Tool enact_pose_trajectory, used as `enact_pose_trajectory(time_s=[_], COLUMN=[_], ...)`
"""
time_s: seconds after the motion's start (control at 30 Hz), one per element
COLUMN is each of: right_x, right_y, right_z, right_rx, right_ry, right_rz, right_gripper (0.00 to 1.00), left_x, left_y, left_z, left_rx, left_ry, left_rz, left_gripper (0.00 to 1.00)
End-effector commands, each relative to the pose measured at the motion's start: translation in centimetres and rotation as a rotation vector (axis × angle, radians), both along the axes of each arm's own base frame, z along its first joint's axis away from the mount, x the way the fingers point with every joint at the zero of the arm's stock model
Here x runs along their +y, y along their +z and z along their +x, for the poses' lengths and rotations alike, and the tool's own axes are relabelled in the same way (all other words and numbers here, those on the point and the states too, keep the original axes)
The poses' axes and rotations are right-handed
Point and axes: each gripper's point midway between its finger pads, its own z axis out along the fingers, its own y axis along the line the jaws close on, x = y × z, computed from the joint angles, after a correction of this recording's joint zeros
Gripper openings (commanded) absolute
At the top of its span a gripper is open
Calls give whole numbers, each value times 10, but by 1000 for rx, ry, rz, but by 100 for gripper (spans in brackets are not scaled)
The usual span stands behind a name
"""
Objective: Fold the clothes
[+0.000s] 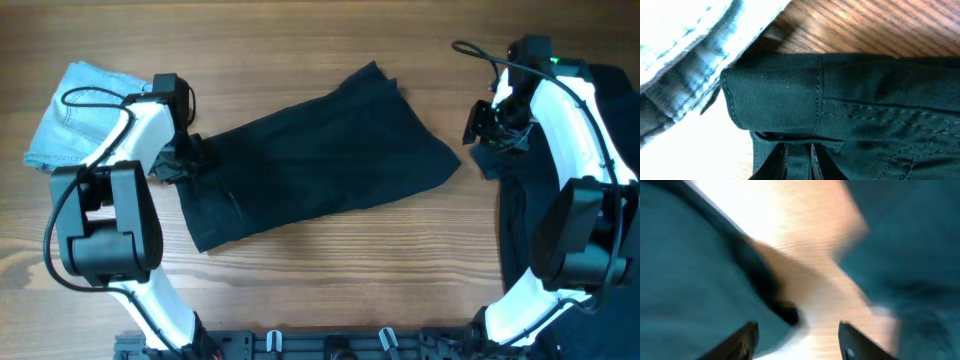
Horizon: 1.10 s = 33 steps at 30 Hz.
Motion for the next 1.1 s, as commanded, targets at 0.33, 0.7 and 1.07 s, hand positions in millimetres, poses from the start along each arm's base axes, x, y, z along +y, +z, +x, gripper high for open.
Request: enact_pose_trajectory(time_s=[0.33,0.7,1.07], right_x=[136,150,150], right_y=[-17,-62,9], right_z=[138,139,180], right_rx=[-496,-443,-681], right_ry=[227,249,158], right_rz=[171,247,377], right_gripper=[73,28,40], left_x=[-44,-60,-62], left_y=[49,1,-8], left_z=[-8,-62,-55], left_rx=[27,169,128], left_ry=[-26,13,0], left_rz=[-289,-286,-285], left_gripper=[35,42,43])
